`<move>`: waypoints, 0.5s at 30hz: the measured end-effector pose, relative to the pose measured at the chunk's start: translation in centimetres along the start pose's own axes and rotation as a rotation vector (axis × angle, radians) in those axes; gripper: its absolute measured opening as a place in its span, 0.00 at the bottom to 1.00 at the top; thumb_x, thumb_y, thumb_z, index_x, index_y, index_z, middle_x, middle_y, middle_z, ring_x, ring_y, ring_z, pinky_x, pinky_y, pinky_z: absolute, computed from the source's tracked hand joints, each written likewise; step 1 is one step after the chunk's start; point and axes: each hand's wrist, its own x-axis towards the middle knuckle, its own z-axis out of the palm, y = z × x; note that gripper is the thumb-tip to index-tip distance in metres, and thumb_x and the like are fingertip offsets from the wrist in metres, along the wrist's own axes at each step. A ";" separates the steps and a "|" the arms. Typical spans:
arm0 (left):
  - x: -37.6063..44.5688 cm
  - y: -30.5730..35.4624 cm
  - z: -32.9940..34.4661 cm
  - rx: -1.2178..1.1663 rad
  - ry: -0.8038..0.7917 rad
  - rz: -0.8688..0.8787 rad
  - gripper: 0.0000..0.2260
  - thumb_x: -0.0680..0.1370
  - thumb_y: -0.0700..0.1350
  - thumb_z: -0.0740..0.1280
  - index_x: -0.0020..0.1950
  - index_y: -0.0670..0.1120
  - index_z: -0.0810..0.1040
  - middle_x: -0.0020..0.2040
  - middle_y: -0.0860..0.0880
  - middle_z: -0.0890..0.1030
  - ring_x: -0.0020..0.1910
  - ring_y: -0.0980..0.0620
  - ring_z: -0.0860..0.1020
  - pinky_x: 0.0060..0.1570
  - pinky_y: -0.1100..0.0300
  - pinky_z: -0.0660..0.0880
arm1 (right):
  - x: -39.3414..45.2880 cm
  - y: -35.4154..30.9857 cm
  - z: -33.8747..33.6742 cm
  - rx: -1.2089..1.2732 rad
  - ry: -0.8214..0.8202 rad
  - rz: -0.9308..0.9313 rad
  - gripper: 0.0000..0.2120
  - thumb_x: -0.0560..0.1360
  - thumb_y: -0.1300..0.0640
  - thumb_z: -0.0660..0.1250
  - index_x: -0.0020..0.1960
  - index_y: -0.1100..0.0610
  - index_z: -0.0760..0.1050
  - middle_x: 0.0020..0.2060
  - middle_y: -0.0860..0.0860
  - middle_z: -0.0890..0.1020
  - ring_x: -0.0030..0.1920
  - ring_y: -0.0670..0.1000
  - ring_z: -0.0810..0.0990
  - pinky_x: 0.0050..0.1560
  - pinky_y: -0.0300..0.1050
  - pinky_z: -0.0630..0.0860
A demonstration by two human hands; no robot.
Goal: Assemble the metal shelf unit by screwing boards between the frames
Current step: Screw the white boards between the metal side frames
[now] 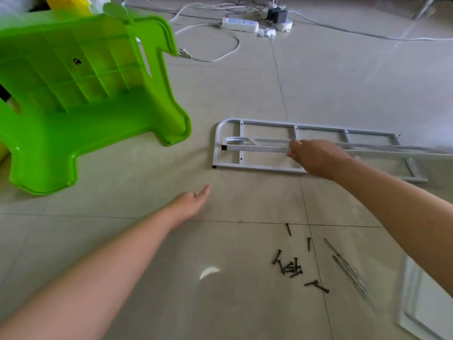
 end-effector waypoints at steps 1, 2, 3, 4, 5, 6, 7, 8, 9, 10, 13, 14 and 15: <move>-0.4 1.8 -0.2 -0.294 -0.024 -0.046 0.29 0.79 0.60 0.50 0.70 0.40 0.65 0.68 0.43 0.70 0.63 0.45 0.73 0.56 0.53 0.72 | -0.7 -0.7 -0.8 -0.032 0.033 -0.015 0.15 0.81 0.50 0.48 0.54 0.59 0.67 0.49 0.58 0.78 0.48 0.59 0.79 0.38 0.44 0.67; -0.9 3.5 -0.5 -0.556 -0.054 -0.069 0.29 0.78 0.62 0.51 0.70 0.41 0.64 0.65 0.42 0.72 0.58 0.45 0.76 0.50 0.52 0.74 | -1.5 -1.5 -1.6 -0.073 0.069 -0.038 0.15 0.81 0.49 0.48 0.55 0.59 0.67 0.49 0.56 0.78 0.47 0.58 0.79 0.37 0.44 0.66; -1.4 5.1 -0.8 -0.765 -0.060 -0.075 0.27 0.78 0.62 0.53 0.66 0.43 0.67 0.61 0.41 0.74 0.51 0.45 0.78 0.45 0.52 0.75 | -2.4 -2.4 -2.2 -0.112 0.096 -0.065 0.16 0.81 0.49 0.47 0.55 0.58 0.68 0.49 0.54 0.79 0.47 0.57 0.79 0.36 0.44 0.66; -1.7 6.3 -1.1 -0.929 -0.032 -0.073 0.21 0.78 0.60 0.57 0.58 0.43 0.70 0.53 0.41 0.77 0.44 0.46 0.79 0.43 0.52 0.76 | -3.2 -3.3 -2.7 -0.137 0.115 -0.092 0.16 0.81 0.49 0.47 0.55 0.57 0.68 0.49 0.53 0.78 0.47 0.56 0.79 0.36 0.44 0.65; -1.8 7.1 -1.4 -1.023 0.023 -0.070 0.14 0.78 0.54 0.61 0.51 0.42 0.71 0.44 0.42 0.79 0.37 0.48 0.79 0.41 0.53 0.77 | -4.0 -4.2 -3.2 -0.154 0.126 -0.114 0.16 0.81 0.49 0.47 0.56 0.56 0.68 0.49 0.52 0.78 0.47 0.55 0.79 0.36 0.44 0.64; -1.9 7.5 -1.5 -1.055 0.092 -0.069 0.08 0.79 0.46 0.63 0.46 0.41 0.71 0.34 0.44 0.79 0.30 0.51 0.79 0.36 0.56 0.78 | -4.7 -4.9 -3.7 -0.160 0.134 -0.131 0.16 0.81 0.49 0.47 0.57 0.56 0.68 0.50 0.52 0.77 0.47 0.55 0.78 0.36 0.45 0.63; -2.1 7.5 -1.6 -1.047 0.167 -0.064 0.06 0.79 0.39 0.63 0.43 0.40 0.70 0.25 0.46 0.78 0.23 0.54 0.77 0.29 0.60 0.78 | -5.2 -5.6 -4.1 -0.157 0.139 -0.141 0.16 0.81 0.49 0.47 0.58 0.57 0.68 0.51 0.53 0.77 0.48 0.56 0.77 0.36 0.45 0.62; -2.1 7.2 -1.8 -1.018 0.227 -0.059 0.06 0.79 0.36 0.62 0.41 0.40 0.70 0.19 0.48 0.76 0.19 0.56 0.76 0.22 0.64 0.75 | -5.6 -6.2 -4.6 -0.153 0.139 -0.143 0.16 0.81 0.49 0.47 0.59 0.57 0.67 0.51 0.53 0.76 0.48 0.56 0.77 0.36 0.45 0.62; -2.2 6.8 -2.1 -0.982 0.261 -0.036 0.08 0.79 0.36 0.61 0.40 0.41 0.69 0.17 0.50 0.74 0.17 0.58 0.75 0.19 0.66 0.74 | -6.0 -6.8 -5.1 -0.162 0.125 -0.138 0.16 0.81 0.50 0.46 0.60 0.56 0.67 0.52 0.52 0.76 0.49 0.55 0.77 0.36 0.45 0.63; -2.3 6.5 -2.4 -0.947 0.278 0.003 0.09 0.80 0.39 0.61 0.40 0.42 0.69 0.17 0.51 0.74 0.17 0.59 0.75 0.20 0.66 0.74 | -6.4 -7.4 -5.6 -0.171 0.102 -0.130 0.16 0.82 0.50 0.46 0.60 0.56 0.66 0.52 0.51 0.76 0.49 0.54 0.76 0.36 0.44 0.64; -3.4 5.8 -4.5 -0.857 0.297 0.140 0.10 0.81 0.45 0.60 0.40 0.46 0.71 0.19 0.53 0.75 0.19 0.59 0.76 0.26 0.65 0.74 | -7.1 -10.0 -6.8 -0.150 0.036 -0.120 0.15 0.82 0.49 0.47 0.61 0.55 0.66 0.52 0.50 0.76 0.48 0.53 0.77 0.36 0.44 0.67; -3.7 5.7 -5.2 -0.839 0.306 0.171 0.10 0.81 0.46 0.60 0.40 0.46 0.71 0.19 0.52 0.75 0.20 0.59 0.76 0.27 0.65 0.73 | -7.4 -10.9 -7.2 -0.127 0.000 -0.121 0.15 0.82 0.50 0.47 0.60 0.55 0.66 0.52 0.50 0.76 0.48 0.53 0.77 0.37 0.44 0.68; -4.0 5.7 -5.9 -0.825 0.309 0.198 0.11 0.81 0.46 0.60 0.40 0.46 0.72 0.21 0.52 0.75 0.19 0.59 0.76 0.26 0.67 0.72 | -7.7 -11.8 -7.5 -0.095 -0.055 -0.110 0.15 0.82 0.49 0.47 0.59 0.56 0.66 0.51 0.51 0.76 0.48 0.54 0.77 0.37 0.45 0.69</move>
